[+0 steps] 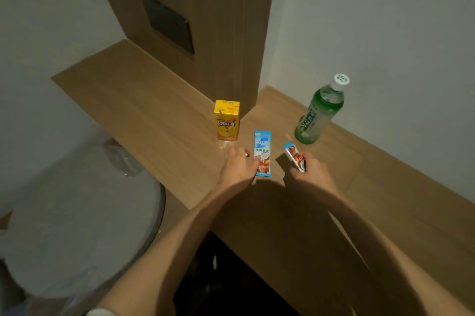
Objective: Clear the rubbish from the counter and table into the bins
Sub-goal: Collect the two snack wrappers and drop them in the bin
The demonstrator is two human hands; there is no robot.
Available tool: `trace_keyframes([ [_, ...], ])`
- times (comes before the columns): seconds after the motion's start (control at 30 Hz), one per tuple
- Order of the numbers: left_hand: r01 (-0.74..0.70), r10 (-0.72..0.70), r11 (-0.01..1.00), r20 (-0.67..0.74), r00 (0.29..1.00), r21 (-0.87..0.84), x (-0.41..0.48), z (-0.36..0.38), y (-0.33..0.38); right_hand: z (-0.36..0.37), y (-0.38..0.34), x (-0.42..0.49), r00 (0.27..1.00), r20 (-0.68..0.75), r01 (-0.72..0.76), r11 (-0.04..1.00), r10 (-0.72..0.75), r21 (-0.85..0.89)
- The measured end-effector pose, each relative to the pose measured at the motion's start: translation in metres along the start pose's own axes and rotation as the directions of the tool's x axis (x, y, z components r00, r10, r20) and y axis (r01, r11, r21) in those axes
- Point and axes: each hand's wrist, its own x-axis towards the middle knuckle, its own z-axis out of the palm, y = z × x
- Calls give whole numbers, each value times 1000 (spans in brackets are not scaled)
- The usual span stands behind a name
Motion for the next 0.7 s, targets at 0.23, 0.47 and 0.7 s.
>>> trace_keyframes([
  [0.23, 135, -109, 970, -135, 985, 204, 25, 47, 24, -7, 27, 13, 993, 2, -115, 991, 115, 70],
  [0.47, 76, -20, 957, -200, 980, 279, 27, 50, 24, -3, 40, 8, 991, -28, -129, 985, 132, 113],
  [0.7, -44, 22, 986, -134, 991, -163, -3, 41, 5, -2, 40, -23, 998, -60, 8, 992, -1, 124],
])
